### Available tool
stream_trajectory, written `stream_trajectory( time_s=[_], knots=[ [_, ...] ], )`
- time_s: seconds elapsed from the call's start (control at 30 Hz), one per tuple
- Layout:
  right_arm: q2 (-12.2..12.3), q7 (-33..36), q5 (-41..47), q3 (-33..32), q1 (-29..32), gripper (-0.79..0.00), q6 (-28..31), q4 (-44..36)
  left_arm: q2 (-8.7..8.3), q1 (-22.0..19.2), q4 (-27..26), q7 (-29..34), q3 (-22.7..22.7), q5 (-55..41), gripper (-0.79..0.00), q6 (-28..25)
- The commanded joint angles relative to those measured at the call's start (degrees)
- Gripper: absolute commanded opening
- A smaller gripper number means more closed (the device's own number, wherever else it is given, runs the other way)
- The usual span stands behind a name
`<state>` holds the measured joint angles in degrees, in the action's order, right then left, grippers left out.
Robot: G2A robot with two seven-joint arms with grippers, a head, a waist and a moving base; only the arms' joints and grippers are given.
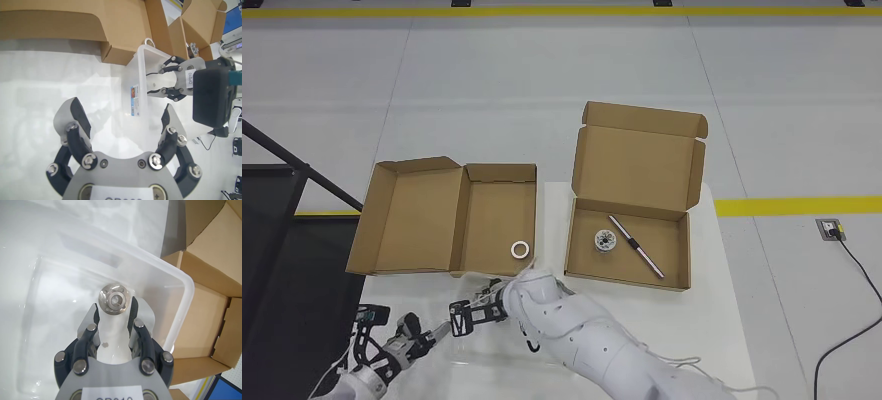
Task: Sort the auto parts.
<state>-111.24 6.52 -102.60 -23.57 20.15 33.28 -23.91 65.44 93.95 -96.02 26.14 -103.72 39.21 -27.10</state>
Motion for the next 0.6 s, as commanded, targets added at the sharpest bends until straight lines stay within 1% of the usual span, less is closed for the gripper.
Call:
stream_trajectory(
  time_s=[0.0, 0.17, 0.3, 0.47, 0.57],
  knots=[
    [-0.11, -0.24, 0.29, -0.28, -0.22, -0.419, 0.10, 0.45, -0.01, -0.03, 0.25, -0.07, 0.64, 0.24, 0.000, 0.07],
    [-0.36, -0.88, 0.97, -0.94, -1.27, -0.419, 1.71, 2.18, -0.19, 0.50, 0.45, 1.56, 1.74, -0.99, 0.000, -1.73],
    [-0.87, -1.09, 1.31, -1.08, -2.11, -0.413, 3.54, 3.06, -0.20, 2.53, -1.73, 1.93, 3.04, -1.77, 0.000, -2.85],
    [-1.29, -4.22, 0.20, -0.39, -2.97, -0.406, 7.13, 4.14, -0.36, 4.81, -3.82, 1.87, 3.09, -2.09, 0.000, -3.71],
    [-1.48, -5.48, -0.24, -0.20, -3.13, -0.406, 7.30, 4.95, -0.43, 5.30, -4.33, 1.01, 3.06, -1.18, 0.000, -3.38]
  ],
)
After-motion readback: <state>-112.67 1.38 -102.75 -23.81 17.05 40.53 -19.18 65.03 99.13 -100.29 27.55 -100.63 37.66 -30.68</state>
